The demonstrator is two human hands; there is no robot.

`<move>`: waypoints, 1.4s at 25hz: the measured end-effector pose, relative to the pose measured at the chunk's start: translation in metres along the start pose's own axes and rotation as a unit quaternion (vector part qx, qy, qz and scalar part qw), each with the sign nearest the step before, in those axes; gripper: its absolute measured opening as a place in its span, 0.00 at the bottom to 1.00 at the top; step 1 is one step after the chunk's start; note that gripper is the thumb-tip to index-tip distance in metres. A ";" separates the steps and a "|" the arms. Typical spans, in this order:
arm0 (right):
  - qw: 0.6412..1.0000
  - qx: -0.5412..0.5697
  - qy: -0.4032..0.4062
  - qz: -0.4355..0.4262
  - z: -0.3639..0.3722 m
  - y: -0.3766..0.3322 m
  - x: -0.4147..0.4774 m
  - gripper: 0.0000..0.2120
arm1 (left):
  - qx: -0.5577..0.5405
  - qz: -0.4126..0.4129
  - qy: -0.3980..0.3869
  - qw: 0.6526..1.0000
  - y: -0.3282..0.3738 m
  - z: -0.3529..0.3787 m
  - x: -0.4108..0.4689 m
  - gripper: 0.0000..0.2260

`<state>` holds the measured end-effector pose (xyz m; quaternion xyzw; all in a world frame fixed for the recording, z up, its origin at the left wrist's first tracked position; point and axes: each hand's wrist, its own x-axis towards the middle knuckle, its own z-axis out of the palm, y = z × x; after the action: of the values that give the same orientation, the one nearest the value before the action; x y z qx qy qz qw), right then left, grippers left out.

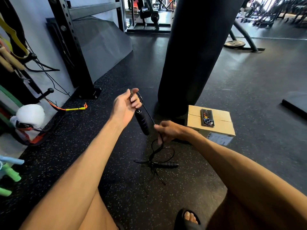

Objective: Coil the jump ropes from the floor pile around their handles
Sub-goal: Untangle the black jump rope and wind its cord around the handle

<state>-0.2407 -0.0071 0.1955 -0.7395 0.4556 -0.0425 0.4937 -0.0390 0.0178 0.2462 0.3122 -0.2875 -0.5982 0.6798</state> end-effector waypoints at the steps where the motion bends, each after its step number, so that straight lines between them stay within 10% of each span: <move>1: 0.999 -0.032 -0.020 0.011 0.000 0.006 0.000 0.17 | -0.005 0.028 0.026 0.999 0.001 -0.003 0.003 0.15; 11: 0.957 -0.147 0.126 -0.214 -0.009 -0.012 -0.009 0.08 | 0.298 0.192 0.112 0.928 -0.016 -0.020 0.013 0.14; 20: 0.892 -0.157 0.315 -0.283 -0.030 -0.043 -0.014 0.14 | 0.542 0.032 -0.059 0.837 -0.025 -0.007 -0.002 0.21; 32: 0.969 0.101 0.146 -0.170 -0.019 -0.031 -0.015 0.26 | 0.203 -0.095 -0.105 0.969 -0.012 0.020 -0.013 0.21; 35: 0.987 0.025 0.111 -0.118 -0.019 -0.023 -0.015 0.18 | 0.177 -0.087 -0.074 0.978 -0.013 0.017 -0.011 0.21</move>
<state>-0.2447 -0.0073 0.2283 -0.7659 0.4161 -0.1935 0.4504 -0.0617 0.0262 0.2472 0.4067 -0.4100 -0.6158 0.5361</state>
